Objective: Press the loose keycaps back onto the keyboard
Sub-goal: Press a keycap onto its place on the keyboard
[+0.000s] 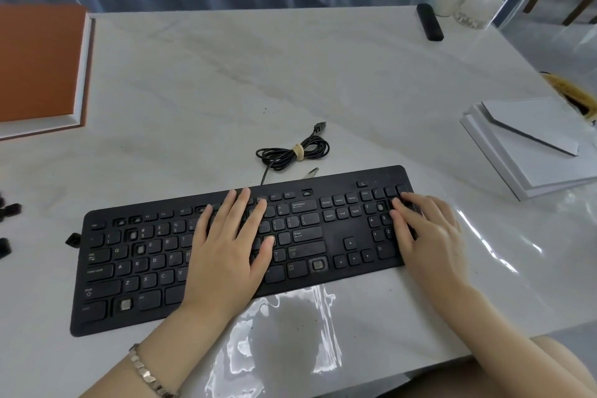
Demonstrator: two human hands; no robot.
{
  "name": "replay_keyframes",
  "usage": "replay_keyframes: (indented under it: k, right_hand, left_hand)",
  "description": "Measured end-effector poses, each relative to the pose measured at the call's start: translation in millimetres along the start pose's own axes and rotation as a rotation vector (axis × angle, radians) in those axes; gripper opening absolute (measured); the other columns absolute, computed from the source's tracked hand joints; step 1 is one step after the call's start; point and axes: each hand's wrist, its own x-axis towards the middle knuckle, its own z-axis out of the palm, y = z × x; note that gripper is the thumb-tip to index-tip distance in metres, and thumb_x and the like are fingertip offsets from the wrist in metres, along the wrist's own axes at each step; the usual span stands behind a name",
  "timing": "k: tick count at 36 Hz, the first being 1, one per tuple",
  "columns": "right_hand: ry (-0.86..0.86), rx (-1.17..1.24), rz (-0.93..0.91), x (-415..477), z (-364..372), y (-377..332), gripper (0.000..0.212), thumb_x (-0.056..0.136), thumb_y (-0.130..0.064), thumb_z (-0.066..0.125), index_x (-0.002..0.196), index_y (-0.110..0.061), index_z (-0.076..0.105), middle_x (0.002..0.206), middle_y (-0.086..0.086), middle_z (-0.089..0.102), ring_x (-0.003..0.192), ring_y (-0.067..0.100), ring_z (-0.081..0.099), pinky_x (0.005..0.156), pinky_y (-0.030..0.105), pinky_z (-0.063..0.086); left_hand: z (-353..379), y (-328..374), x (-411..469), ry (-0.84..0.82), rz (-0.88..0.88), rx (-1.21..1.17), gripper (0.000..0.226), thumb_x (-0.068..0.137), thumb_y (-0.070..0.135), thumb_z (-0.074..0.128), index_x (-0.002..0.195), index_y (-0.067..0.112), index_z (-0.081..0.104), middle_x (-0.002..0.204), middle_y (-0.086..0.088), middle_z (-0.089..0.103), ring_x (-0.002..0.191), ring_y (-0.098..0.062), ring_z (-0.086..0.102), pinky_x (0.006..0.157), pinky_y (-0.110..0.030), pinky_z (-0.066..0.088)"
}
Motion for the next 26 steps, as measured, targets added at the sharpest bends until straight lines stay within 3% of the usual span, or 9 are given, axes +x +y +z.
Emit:
replay_keyframes:
  k: [9, 15, 18, 21, 23, 26]
  right_hand:
    - [-0.025, -0.029, 0.033, -4, 2, -3, 0.038, 0.089, -0.03, 0.043, 0.089, -0.009, 0.074, 0.107, 0.007, 0.065, 0.102, 0.021, 0.048, 0.079, 0.039, 0.043]
    - [-0.042, -0.034, 0.046, 4, -4, -10, 0.039, 0.086, -0.028, 0.044, 0.078, -0.007, 0.075, 0.096, 0.008, 0.066, 0.096, 0.022, 0.05, 0.073, 0.039, 0.049]
    - [-0.098, -0.066, 0.062, 9, -10, -25, 0.028, 0.082, -0.021, 0.052, 0.076, -0.006, 0.075, 0.088, 0.007, 0.068, 0.09, 0.03, 0.059, 0.075, 0.04, 0.049]
    - [-0.264, 0.052, 0.073, 19, -18, -61, 0.021, 0.09, -0.021, 0.056, 0.098, -0.011, 0.072, 0.096, 0.003, 0.068, 0.096, 0.025, 0.06, 0.086, 0.032, 0.042]
    - [-0.45, 0.15, 0.015, 25, -19, -90, 0.03, 0.093, -0.029, 0.052, 0.118, -0.017, 0.063, 0.107, -0.003, 0.064, 0.103, 0.014, 0.055, 0.09, 0.021, 0.037]
    - [-0.656, 0.157, -0.146, 31, -12, -137, 0.036, 0.094, -0.038, 0.046, 0.127, -0.025, 0.054, 0.111, -0.009, 0.061, 0.105, 0.009, 0.053, 0.094, 0.022, 0.038]
  left_hand:
    - [1, 0, -1, 0.002, 0.001, -0.006, 0.051, 0.091, 0.038, 0.036, 0.13, 0.011, 0.055, 0.14, -0.014, 0.049, 0.133, -0.026, 0.038, 0.11, -0.044, 0.021]
    - [1, 2, -1, -0.025, 0.001, -0.038, 0.051, 0.091, 0.038, 0.036, 0.13, 0.012, 0.056, 0.139, -0.014, 0.049, 0.133, -0.024, 0.035, 0.11, -0.042, 0.018]
    - [-1, 1, -1, -0.056, 0.02, -0.089, 0.05, 0.091, 0.038, 0.036, 0.131, 0.013, 0.055, 0.14, -0.012, 0.049, 0.134, -0.02, 0.031, 0.111, -0.04, 0.017]
    - [-9, -6, -2, -0.097, 0.066, -0.186, 0.048, 0.09, 0.035, 0.039, 0.128, 0.012, 0.057, 0.139, -0.01, 0.05, 0.134, -0.016, 0.031, 0.111, -0.033, 0.017]
    - [-17, -16, -6, -0.11, 0.07, -0.256, 0.047, 0.089, 0.032, 0.04, 0.125, 0.01, 0.059, 0.137, -0.008, 0.052, 0.132, -0.014, 0.033, 0.111, -0.027, 0.019]
    - [-32, -38, -20, -0.078, -0.009, -0.318, 0.045, 0.089, 0.034, 0.043, 0.125, 0.015, 0.06, 0.137, 0.007, 0.046, 0.131, -0.008, 0.033, 0.111, -0.02, 0.018]
